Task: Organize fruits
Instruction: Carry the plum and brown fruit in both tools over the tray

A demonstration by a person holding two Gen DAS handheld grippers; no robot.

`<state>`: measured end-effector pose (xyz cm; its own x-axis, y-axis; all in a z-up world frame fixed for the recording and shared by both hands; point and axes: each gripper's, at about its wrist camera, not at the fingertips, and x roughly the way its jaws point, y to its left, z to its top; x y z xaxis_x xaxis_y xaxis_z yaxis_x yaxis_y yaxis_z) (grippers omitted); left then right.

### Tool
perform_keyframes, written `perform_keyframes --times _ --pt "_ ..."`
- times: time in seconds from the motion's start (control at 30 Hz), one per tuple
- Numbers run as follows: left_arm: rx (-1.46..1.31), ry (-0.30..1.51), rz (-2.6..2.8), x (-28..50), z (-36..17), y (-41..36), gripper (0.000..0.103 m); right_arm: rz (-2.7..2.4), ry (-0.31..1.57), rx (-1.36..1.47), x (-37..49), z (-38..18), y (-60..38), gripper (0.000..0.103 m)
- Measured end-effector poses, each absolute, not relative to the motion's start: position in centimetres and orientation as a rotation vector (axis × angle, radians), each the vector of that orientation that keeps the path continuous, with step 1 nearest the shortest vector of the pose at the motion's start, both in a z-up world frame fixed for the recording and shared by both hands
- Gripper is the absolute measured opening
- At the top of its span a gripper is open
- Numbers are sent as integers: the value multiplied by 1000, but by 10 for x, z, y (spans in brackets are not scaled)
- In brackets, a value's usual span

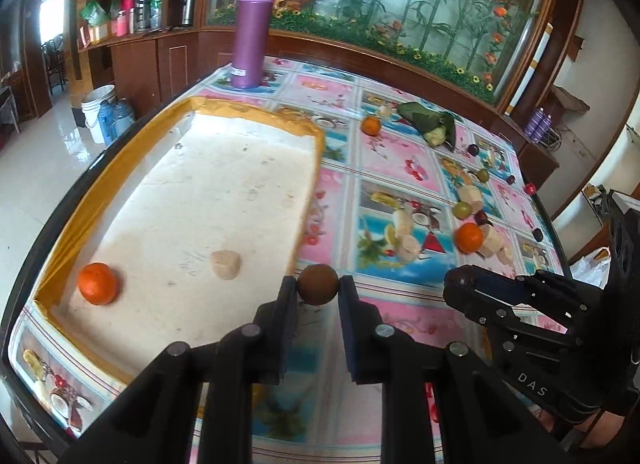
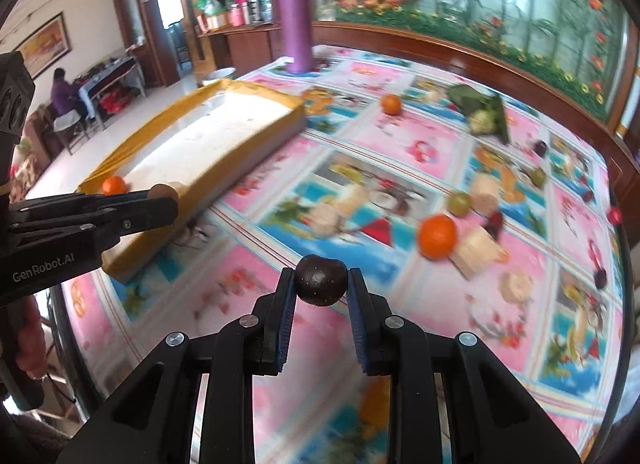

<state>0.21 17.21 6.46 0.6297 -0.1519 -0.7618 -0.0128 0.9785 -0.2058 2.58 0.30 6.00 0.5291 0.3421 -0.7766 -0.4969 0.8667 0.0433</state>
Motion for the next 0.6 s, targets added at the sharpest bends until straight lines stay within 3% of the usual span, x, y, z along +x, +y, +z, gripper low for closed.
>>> perform_keyframes --times 0.6 --pt "-221 932 107 47 41 286 24 659 871 -262 95 57 153 25"
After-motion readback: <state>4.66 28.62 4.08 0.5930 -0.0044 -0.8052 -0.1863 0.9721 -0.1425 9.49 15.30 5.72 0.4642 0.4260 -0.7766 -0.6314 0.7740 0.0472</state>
